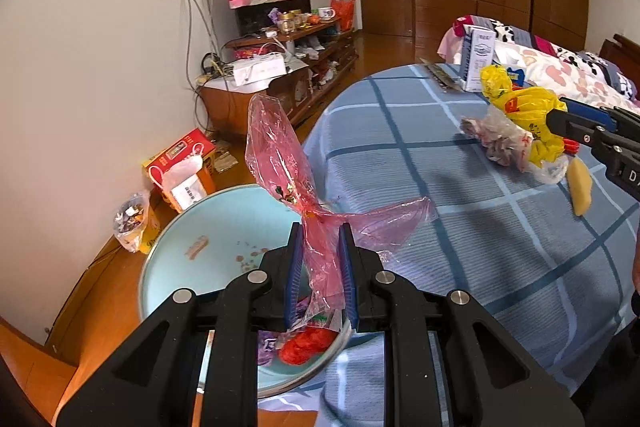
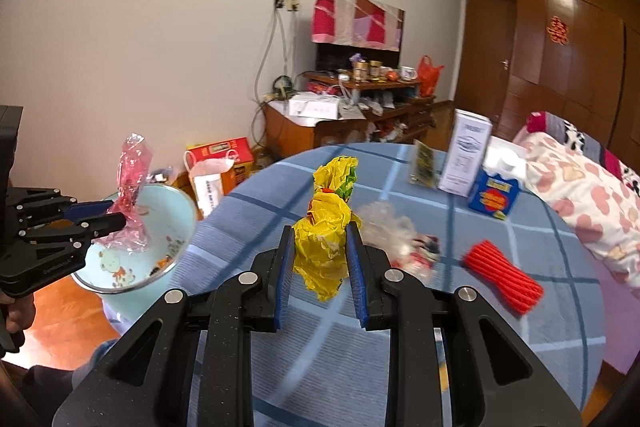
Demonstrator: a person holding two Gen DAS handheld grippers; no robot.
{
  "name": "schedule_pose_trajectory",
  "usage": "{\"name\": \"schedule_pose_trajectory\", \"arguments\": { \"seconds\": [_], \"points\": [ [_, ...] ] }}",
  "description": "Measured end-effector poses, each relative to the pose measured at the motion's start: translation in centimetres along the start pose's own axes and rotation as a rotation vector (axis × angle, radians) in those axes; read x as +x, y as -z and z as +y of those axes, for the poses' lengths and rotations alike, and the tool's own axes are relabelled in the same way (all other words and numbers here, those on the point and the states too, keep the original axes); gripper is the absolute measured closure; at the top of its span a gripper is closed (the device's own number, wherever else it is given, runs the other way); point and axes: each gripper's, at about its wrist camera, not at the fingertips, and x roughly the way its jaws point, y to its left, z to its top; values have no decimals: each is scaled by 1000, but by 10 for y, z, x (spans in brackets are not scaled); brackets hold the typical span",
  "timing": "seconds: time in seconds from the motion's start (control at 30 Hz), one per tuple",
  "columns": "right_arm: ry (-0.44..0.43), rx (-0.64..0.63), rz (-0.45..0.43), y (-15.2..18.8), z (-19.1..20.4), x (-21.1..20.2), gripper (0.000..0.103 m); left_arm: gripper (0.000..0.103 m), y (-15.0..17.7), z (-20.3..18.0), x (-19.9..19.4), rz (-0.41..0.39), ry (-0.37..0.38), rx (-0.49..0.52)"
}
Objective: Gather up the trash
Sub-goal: 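Carry the pink and yellow bags over the bin and open both tools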
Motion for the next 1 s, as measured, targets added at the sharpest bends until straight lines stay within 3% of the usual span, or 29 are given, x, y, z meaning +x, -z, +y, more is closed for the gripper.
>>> {"name": "schedule_pose_trajectory", "arguments": {
  "seconds": [1.0],
  "points": [
    [-132,-123,25,-13,76,41,77,85,29,73,-9,44,-116,-79]
  ]
}}
